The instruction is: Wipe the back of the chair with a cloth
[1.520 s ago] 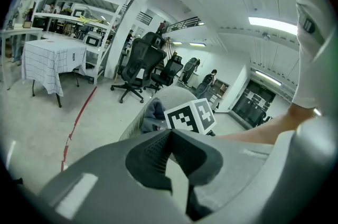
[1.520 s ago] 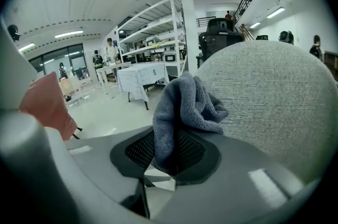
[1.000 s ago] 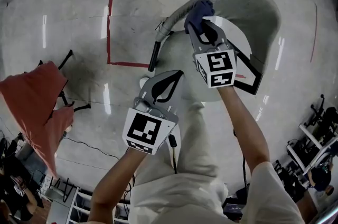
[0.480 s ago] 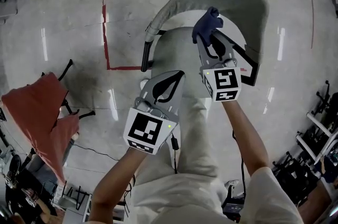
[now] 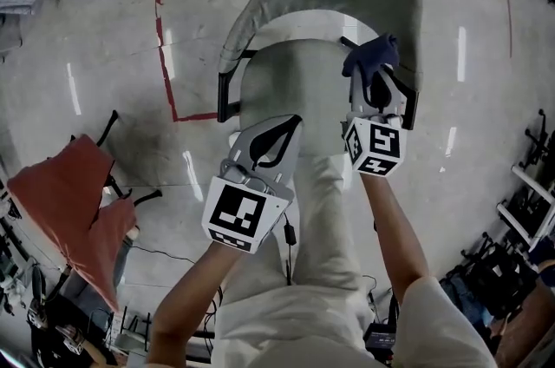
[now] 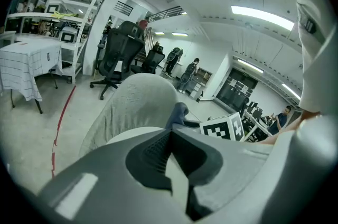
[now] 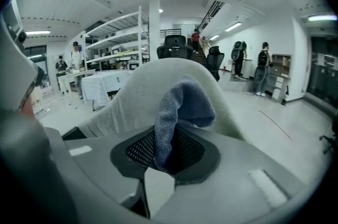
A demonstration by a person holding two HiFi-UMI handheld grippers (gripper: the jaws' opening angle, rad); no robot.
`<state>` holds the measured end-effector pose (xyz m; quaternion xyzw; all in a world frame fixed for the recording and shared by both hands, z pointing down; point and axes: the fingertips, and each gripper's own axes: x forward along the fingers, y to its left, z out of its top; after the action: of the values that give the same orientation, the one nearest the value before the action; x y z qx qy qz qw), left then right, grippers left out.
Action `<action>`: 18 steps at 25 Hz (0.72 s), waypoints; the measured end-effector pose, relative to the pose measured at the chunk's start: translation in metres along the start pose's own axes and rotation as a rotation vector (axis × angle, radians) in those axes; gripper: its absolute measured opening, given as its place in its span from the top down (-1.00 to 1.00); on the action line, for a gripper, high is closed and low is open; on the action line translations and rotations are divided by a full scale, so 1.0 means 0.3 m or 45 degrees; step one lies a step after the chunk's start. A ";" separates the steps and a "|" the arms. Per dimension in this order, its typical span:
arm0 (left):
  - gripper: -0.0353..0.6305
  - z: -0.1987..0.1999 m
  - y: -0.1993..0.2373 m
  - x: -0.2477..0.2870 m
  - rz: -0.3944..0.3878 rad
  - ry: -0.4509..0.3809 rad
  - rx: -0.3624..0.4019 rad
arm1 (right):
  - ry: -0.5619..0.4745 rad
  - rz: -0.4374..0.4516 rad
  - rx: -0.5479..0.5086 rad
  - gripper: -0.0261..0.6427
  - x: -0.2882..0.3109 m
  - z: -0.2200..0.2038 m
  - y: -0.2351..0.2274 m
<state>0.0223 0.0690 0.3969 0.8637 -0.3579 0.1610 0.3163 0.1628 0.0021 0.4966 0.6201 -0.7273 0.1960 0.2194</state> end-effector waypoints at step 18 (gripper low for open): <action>0.89 0.007 -0.044 0.059 -0.042 0.040 0.021 | 0.208 -0.745 0.271 0.61 -0.099 -0.382 -0.409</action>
<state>0.0441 0.0658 0.3985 0.8694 -0.3373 0.1721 0.3175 0.2967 0.0712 0.5763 0.8045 -0.4736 0.2487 0.2580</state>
